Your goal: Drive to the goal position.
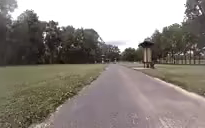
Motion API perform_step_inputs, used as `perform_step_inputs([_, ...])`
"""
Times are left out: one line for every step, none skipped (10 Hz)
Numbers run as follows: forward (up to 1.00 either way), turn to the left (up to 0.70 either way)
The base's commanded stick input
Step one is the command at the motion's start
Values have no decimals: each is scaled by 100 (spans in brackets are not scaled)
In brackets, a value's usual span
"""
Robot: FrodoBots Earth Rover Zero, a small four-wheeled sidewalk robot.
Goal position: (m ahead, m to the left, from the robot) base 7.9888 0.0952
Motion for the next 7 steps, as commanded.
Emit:
perform_step_inputs([70,0])
perform_step_inputs([70,0])
perform_step_inputs([70,0])
perform_step_inputs([70,0])
perform_step_inputs([70,0])
perform_step_inputs([70,0])
perform_step_inputs([70,0])
